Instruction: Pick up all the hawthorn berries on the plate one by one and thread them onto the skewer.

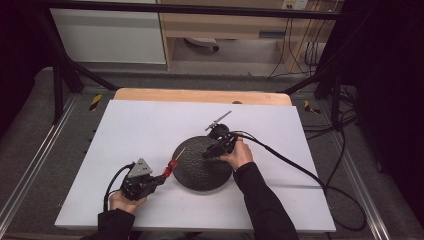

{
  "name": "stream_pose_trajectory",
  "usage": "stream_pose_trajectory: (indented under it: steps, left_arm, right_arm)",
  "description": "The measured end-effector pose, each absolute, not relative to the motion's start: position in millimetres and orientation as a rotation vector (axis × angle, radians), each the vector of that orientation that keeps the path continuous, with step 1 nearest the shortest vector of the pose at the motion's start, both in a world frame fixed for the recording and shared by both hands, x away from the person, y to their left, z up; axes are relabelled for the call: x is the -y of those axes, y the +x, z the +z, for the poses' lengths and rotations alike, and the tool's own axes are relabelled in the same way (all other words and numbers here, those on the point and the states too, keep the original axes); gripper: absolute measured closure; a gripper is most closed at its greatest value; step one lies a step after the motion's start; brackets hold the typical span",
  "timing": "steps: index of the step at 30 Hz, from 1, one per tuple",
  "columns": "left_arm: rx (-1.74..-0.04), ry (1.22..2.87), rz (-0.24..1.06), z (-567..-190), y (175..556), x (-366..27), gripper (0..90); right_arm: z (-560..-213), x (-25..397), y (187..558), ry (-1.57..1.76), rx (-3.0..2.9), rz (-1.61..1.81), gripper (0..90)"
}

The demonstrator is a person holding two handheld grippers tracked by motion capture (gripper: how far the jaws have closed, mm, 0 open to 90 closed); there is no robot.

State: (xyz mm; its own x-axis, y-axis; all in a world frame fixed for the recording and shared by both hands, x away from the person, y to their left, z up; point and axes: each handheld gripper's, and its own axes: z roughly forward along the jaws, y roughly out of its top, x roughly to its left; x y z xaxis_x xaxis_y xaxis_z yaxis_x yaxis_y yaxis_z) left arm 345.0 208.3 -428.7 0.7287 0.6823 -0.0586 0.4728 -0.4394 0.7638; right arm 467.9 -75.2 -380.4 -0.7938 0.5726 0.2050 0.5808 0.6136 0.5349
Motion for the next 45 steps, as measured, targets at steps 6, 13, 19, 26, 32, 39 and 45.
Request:
stream_pose_trajectory:
  steps: [6,13,19,26,32,39,45]
  left_arm:
    - [-0.867,2.121,0.330,-429,344,-206,87.8]
    - [-0.864,2.122,0.327,-429,343,-202,87.8]
    - [-0.860,2.123,0.329,-429,342,-199,87.8]
    - [-0.853,2.126,0.329,-430,342,-195,87.9]
    - [-0.853,2.120,0.329,-429,341,-191,87.8]
    - [-0.855,2.113,0.335,-428,340,-188,87.8]
    - [-0.852,2.104,0.347,-425,339,-184,87.8]
  right_arm:
    - [-385,87,458,-1.030,2.769,-1.035,61.8]
    - [-392,99,445,-1.086,2.678,-1.217,61.9]
    - [-394,107,437,-1.142,2.574,-1.367,62.0]
    - [-398,115,429,-1.184,2.468,-1.512,62.0]
    - [-399,120,425,-1.206,2.386,-1.607,62.0]
    - [-403,124,421,-1.239,2.300,-1.703,62.0]
    - [-401,129,420,-1.289,2.212,-1.793,62.1]
